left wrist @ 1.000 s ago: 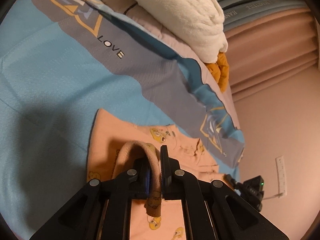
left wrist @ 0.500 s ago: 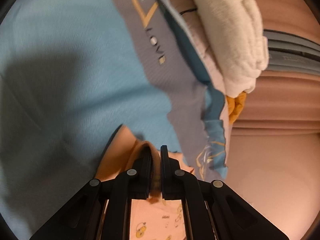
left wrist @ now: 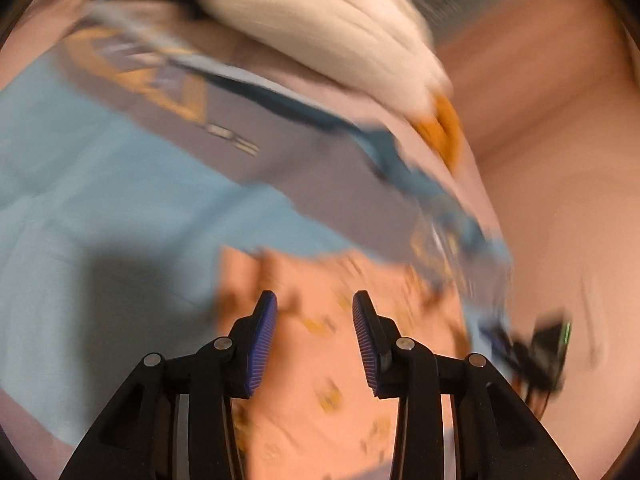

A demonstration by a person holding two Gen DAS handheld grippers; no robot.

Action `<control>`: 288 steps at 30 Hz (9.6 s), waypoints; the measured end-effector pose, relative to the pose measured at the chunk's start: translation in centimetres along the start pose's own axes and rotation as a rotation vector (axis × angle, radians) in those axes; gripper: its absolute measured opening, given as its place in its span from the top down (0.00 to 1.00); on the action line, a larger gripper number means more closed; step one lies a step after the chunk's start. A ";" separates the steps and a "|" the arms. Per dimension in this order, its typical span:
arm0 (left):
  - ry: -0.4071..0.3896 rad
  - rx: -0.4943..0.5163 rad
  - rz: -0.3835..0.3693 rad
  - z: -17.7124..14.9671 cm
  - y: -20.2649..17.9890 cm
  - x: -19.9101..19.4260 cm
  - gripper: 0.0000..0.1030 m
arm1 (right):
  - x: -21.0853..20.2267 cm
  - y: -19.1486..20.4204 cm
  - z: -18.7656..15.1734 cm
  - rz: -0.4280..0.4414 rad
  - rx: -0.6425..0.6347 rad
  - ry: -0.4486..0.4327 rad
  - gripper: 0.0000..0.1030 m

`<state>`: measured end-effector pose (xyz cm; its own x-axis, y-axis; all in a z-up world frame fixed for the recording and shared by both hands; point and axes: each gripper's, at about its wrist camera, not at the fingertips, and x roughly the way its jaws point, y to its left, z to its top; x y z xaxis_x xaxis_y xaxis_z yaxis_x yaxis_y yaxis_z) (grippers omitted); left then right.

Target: Fold small clothes

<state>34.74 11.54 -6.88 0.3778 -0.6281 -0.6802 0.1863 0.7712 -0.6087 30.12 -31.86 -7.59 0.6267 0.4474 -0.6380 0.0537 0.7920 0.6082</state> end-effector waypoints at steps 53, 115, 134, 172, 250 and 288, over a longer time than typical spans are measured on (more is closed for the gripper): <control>0.016 -0.055 0.035 -7.0 3.6 -0.1 0.34 | -1.6 4.0 -11.0 -0.071 -0.278 0.104 0.56; 0.321 0.468 0.153 -7.4 -18.5 13.6 0.67 | 5.3 -1.9 -5.2 0.392 0.509 0.049 0.29; 0.193 0.250 0.082 -7.5 -9.8 5.6 0.63 | 6.7 1.2 -4.8 0.060 0.179 0.114 0.55; 0.189 0.420 0.034 -8.9 -15.9 11.5 0.63 | -2.3 -0.9 0.7 -0.396 -0.188 -0.089 0.66; 0.202 0.126 -0.078 -8.1 -11.6 13.0 0.17 | -2.8 -5.8 -7.5 -0.016 0.105 0.063 0.29; 0.183 0.356 0.047 -8.7 -14.3 15.8 0.28 | 3.0 -4.8 -3.3 0.002 -0.052 0.083 0.58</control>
<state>30.18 -10.32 -12.50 0.2315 -0.5742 -0.7853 0.4872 0.7672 -0.4172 29.22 -32.98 -14.02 0.5600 0.4802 -0.6751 0.0106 0.8106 0.5855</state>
